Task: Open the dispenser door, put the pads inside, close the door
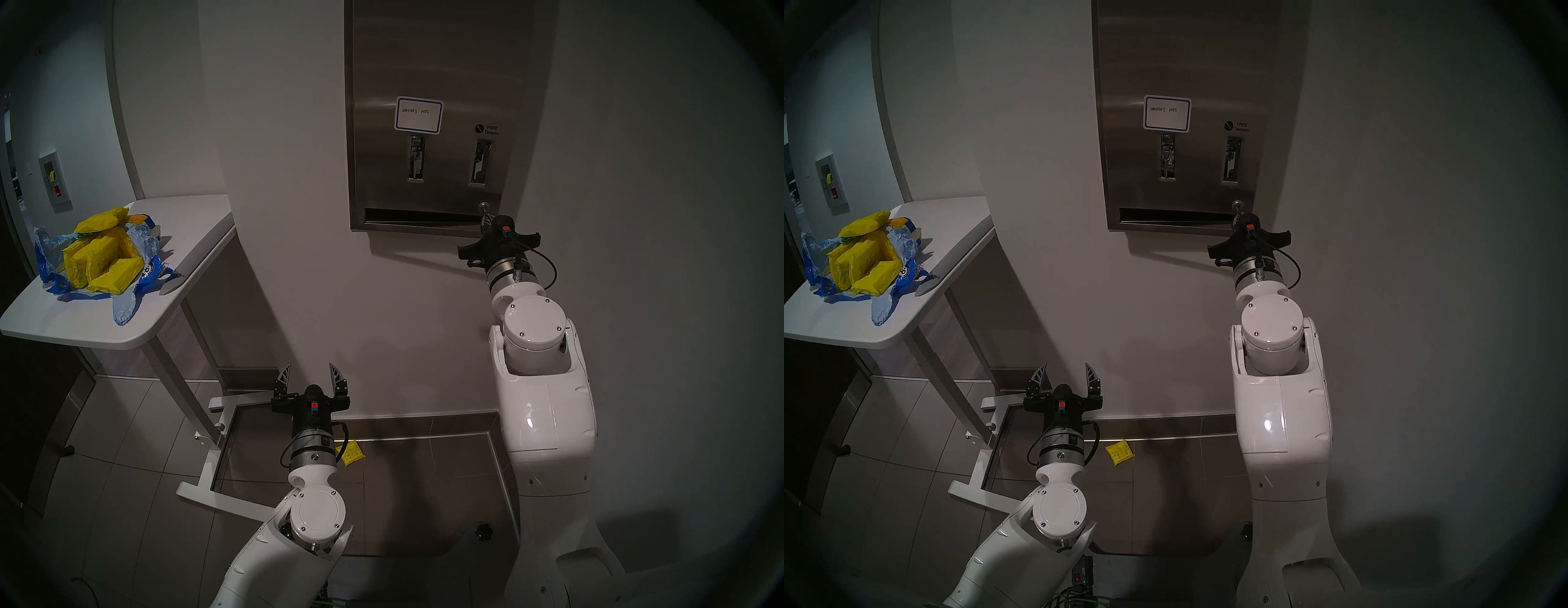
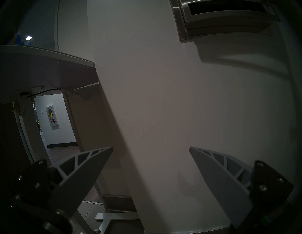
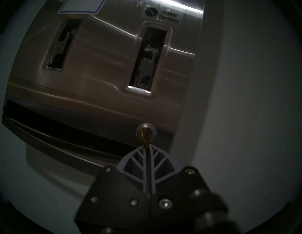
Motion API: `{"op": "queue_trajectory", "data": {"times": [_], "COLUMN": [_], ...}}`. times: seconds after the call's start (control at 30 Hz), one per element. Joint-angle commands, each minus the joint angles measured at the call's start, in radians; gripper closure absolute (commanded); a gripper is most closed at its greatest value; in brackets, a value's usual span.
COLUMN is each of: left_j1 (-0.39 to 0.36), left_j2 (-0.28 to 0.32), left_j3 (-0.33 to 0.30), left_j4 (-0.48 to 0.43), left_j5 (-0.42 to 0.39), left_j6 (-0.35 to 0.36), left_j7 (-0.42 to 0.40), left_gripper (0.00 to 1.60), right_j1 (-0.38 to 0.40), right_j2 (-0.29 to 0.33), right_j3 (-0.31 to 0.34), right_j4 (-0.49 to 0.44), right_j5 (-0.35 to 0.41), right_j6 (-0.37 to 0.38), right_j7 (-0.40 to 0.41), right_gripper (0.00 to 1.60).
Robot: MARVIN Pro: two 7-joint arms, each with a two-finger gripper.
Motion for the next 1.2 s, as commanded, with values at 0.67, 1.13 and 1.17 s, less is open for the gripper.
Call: {"op": "queue_trajectory", "data": {"times": [0.67,1.13,1.17], "left_j1": [-0.023,-0.024,-0.024], "left_j2": [0.0,0.001,0.001], "left_j3": [0.001,0.003,0.003], "left_j4": [-0.03,-0.027,-0.027], "left_j5": [0.0,-0.001,-0.001], "left_j6": [-0.006,-0.006,-0.006], "left_j7": [0.002,0.005,0.006], "left_gripper": [0.0,0.0,0.0], "right_j1": [-0.042,0.079,0.09], "right_j2": [0.057,0.124,0.134], "right_j3": [0.035,0.093,0.092], "right_j4": [-0.084,0.042,0.058], "right_j5": [0.002,0.013,0.015], "right_j6": [-0.003,-0.049,-0.054], "right_j7": [-0.037,-0.019,-0.018], "right_gripper": [1.6,1.6,1.6]}}
